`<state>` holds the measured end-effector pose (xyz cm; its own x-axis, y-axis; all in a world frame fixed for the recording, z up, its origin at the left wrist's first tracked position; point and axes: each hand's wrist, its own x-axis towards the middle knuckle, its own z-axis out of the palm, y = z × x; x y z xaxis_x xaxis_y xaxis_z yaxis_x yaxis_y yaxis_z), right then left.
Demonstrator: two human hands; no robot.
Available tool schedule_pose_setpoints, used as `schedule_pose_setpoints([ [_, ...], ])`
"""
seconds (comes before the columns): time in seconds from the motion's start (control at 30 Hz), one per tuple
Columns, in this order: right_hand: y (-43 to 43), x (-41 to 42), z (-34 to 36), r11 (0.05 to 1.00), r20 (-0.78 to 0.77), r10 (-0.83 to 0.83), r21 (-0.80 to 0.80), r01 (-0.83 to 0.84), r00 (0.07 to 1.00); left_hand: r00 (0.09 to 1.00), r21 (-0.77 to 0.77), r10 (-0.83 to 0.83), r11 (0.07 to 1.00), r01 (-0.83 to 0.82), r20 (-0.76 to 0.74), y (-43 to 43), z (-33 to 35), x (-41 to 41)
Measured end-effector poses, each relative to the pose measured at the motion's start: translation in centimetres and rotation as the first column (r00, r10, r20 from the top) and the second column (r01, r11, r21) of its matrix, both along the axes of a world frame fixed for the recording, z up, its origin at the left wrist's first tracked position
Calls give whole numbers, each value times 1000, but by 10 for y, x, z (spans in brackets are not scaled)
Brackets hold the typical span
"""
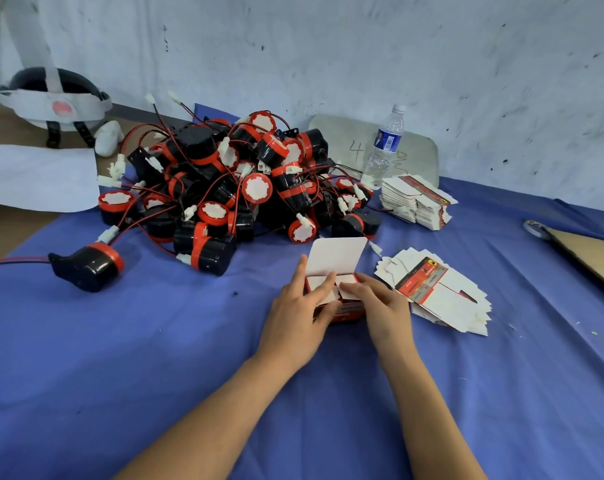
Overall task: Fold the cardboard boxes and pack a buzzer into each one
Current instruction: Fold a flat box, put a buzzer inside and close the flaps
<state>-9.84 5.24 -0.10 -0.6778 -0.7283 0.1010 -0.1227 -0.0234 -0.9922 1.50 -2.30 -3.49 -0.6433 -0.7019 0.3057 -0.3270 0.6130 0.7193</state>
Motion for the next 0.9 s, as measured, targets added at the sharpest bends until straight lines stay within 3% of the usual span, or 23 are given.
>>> schedule_pose_setpoints([
  [0.27, 5, -10, -4, 997, -120, 69, 37, -65, 990, 999, -29, -6, 1000, 5, -47, 3, 3, 2],
  [0.4, 5, -3, 1, 998, -373, 49, 45, -34, 926, 996, -50, -30, 998, 26, -80, 4, 8, 3],
  [0.47, 4, 2, 2, 999, -334, -39, -25, 33, 942, 998, -117, -59, 992, 55, -33, 3, 9, 4],
  [0.57, 4, 4, 5, 978, -108, -121, -182, 100, 987, 996, -150, -86, 985, 86, 8, 6, 9, 4],
  [0.73, 4, 6, 4, 996, -225, 55, -56, -69, 973, 994, -175, -86, 982, 73, -70, 11, 14, 1],
  [0.9, 5, 7, -2, 993, -343, 117, 64, -101, 932, 993, -114, -19, 993, 5, -120, 17, 14, 2],
])
